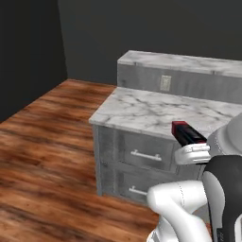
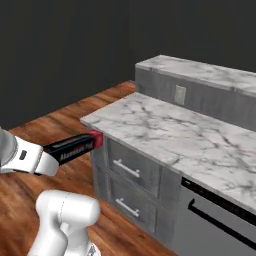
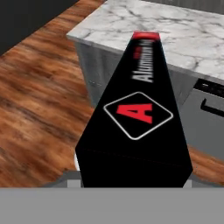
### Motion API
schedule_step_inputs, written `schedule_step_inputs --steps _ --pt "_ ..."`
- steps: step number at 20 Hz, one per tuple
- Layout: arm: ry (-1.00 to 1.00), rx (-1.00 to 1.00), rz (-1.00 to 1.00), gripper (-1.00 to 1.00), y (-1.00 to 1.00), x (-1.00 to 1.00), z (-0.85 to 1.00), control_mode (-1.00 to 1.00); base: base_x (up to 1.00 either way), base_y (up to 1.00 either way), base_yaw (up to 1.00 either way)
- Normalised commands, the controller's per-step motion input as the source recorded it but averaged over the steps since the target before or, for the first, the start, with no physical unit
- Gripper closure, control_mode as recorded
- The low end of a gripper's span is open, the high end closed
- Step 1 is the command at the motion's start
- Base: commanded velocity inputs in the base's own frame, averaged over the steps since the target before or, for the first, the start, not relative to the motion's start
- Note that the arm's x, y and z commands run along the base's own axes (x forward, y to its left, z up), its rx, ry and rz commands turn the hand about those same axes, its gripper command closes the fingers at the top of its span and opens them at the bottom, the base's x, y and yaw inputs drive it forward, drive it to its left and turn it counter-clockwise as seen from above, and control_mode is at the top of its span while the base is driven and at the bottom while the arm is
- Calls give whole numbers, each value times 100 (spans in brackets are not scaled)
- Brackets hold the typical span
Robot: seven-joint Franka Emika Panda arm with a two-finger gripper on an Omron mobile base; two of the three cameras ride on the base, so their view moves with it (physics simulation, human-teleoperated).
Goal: Retrieve the tupperware and aluminum foil from the cabinet and place them on the dining counter near the plate with lemon wedge and carrot to prepare for storing leftovers.
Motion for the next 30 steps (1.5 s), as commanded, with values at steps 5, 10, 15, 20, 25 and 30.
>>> schedule_step_inputs --steps 5,10,15,20,25,30 --pt "0 0 0 100 0 0 0 100 84 100 30" --pt "0 0 0 100 0 0 0 100 100 100 22" --pt "0 0 0 100 0 0 0 100 100 90 7" --pt "0 0 0 100 0 0 0 100 100 50 -8" --pt "0 0 0 100 0 0 0 100 100 47 -31" --pt "0 0 0 100 0 0 0 100 100 49 -46"
